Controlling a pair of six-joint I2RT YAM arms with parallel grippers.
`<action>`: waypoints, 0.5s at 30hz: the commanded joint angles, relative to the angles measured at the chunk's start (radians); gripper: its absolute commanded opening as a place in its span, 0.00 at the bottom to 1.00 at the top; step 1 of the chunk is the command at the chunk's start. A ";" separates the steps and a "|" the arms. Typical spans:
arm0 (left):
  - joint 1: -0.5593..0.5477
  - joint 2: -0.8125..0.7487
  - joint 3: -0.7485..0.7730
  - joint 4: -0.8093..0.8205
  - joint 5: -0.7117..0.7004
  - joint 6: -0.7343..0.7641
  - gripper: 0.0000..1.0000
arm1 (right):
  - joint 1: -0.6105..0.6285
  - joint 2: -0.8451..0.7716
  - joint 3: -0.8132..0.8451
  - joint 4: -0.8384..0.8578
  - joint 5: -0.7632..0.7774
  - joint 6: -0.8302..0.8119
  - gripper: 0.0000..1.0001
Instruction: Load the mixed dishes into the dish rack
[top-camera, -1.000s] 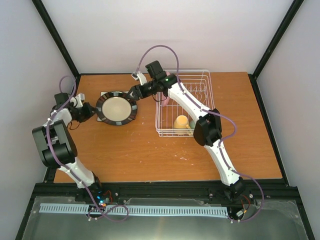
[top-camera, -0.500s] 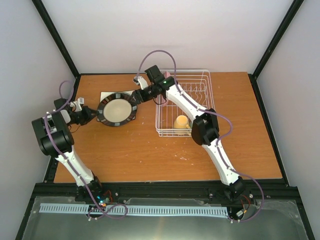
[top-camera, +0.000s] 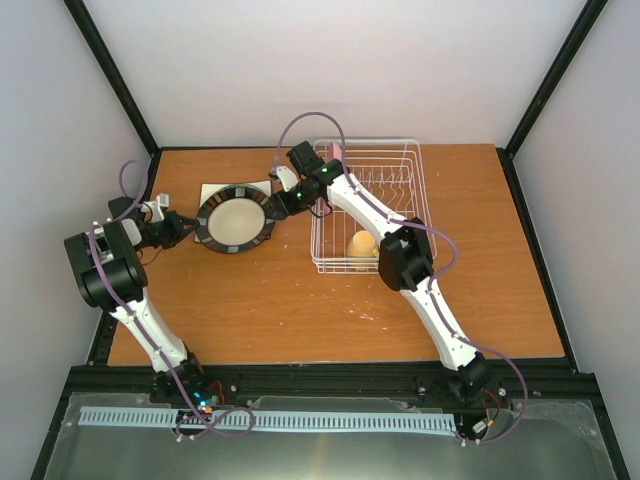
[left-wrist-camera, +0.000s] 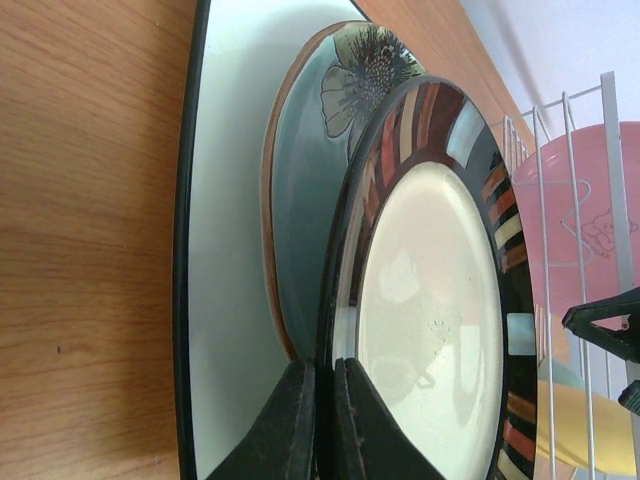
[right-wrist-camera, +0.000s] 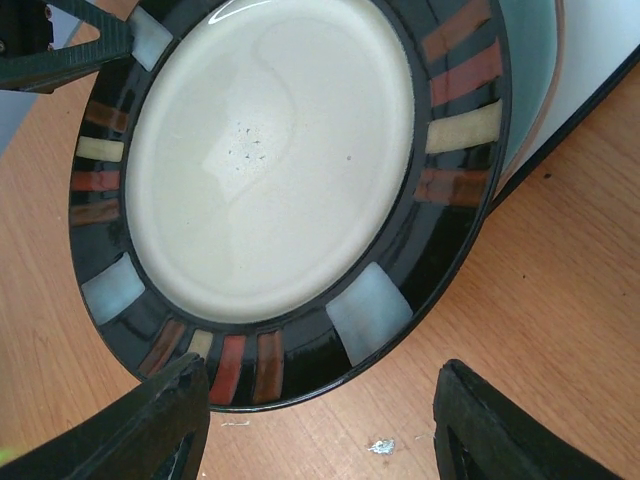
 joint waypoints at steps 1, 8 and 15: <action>0.001 0.028 0.017 0.022 -0.031 0.068 0.00 | 0.012 0.023 0.012 -0.017 0.015 -0.006 0.61; 0.001 0.024 0.020 0.014 -0.033 0.070 0.01 | 0.018 0.046 0.007 -0.013 -0.021 0.016 0.60; 0.001 -0.010 0.010 0.007 -0.039 0.070 0.01 | 0.030 0.050 -0.019 -0.023 -0.005 0.019 0.60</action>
